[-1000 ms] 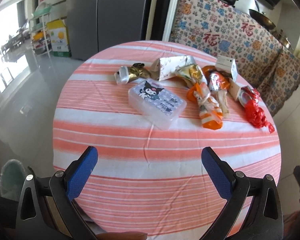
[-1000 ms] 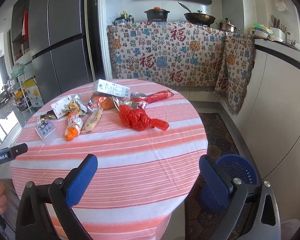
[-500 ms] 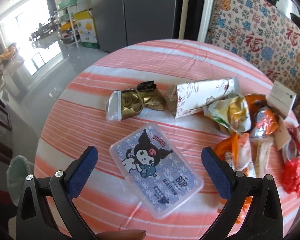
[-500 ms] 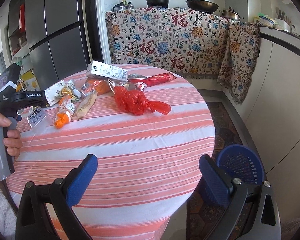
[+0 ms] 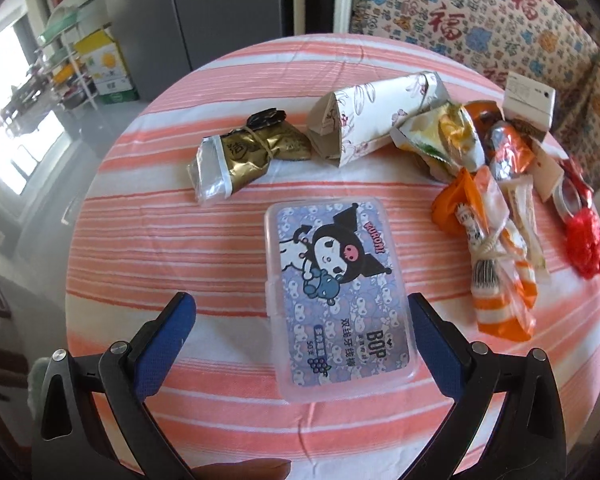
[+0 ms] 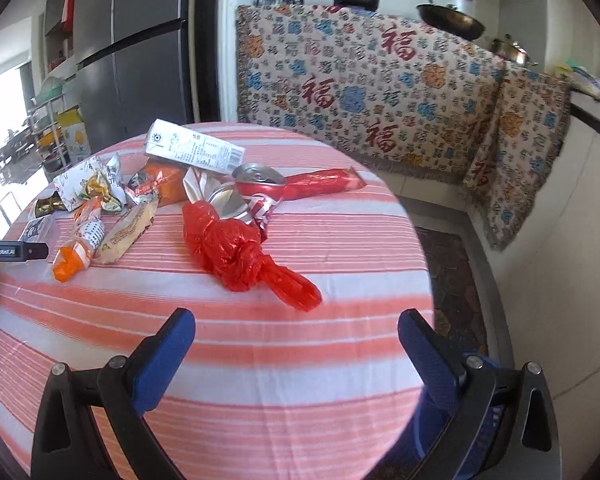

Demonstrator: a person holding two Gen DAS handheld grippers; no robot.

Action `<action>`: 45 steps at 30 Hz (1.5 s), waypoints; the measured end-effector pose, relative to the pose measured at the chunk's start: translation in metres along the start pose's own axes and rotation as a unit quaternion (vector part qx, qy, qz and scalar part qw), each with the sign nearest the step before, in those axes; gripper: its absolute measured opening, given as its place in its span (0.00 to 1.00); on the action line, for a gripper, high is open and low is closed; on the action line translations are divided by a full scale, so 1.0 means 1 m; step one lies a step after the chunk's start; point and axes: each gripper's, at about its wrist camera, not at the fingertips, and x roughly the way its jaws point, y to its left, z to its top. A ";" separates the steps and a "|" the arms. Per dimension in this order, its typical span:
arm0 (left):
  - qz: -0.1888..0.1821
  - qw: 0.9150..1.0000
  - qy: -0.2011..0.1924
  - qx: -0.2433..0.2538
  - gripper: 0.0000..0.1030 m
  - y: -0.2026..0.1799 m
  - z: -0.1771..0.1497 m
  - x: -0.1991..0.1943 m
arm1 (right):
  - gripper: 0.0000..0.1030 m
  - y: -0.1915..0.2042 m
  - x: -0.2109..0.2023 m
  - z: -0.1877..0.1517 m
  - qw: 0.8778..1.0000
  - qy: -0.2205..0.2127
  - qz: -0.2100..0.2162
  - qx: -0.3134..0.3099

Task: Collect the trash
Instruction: 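Grasp the clear Kuromi box with the left tool while the right tool grasps the red bag, then carry both items to the blue wastebasket and open both tools to drop them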

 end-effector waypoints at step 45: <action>-0.160 0.979 -0.068 0.105 0.62 -0.058 -0.027 -0.095 | 0.36 -0.008 -0.016 0.032 0.983 0.117 0.140 0.027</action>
